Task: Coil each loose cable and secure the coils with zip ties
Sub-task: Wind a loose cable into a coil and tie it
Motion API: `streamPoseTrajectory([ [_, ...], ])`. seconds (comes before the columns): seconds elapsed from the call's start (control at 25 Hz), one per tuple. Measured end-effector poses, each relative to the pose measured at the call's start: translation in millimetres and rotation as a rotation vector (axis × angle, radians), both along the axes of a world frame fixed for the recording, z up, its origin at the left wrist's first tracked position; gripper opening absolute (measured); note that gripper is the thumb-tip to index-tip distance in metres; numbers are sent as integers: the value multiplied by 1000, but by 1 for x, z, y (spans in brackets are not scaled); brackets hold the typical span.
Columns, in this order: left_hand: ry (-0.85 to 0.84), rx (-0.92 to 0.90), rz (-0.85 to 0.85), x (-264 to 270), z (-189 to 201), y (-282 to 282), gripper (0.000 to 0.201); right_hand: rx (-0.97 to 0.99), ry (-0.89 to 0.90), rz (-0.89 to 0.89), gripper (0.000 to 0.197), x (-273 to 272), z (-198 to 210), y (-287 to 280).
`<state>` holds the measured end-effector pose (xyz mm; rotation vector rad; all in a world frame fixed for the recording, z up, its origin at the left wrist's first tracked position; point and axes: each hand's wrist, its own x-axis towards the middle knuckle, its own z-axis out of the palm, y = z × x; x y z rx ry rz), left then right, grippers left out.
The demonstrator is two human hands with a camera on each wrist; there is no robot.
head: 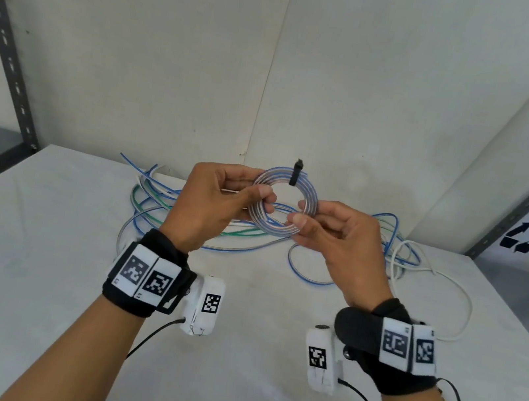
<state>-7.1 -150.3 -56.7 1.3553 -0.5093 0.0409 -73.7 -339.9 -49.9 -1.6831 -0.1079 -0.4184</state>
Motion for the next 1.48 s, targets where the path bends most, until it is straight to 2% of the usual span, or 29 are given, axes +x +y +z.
streamPoseTrajectory([
  [0.08, 31, -23, -41, 0, 1, 0, 23, 38, 39, 38, 22, -2, 2, -5],
  [0.24, 73, 12, -137, -1, -1, 1, 30, 69, 10, -6, 17, -2, -3, -5],
  [0.44, 35, 21, -5, 1, -9, -10, 28, 28, -14, -140, 8, 6, -17, -1],
  [0.72, 164, 25, -57, 3, -12, 12, 25, 138, 53, -3, 8, 14, -17, 10],
  [1.04, 149, -32, 257, 4, -15, 59, 24, 25, -29, -59, 5, 44, -26, 79],
  [1.2, 157, -36, 268, -3, -20, 100, 30, 140, 91, 73, 16, 51, -23, 110],
  [1.28, 179, -22, 259, -6, -23, 120, 31, 177, 156, 152, 15, 52, -25, 124],
  [1.4, 262, -23, 254, -8, -27, 147, 23, 211, 218, 279, 10, 56, -30, 142],
  [1.48, 356, -53, 213, -8, -30, 162, 20, 187, 262, 350, 15, 58, -32, 153],
])
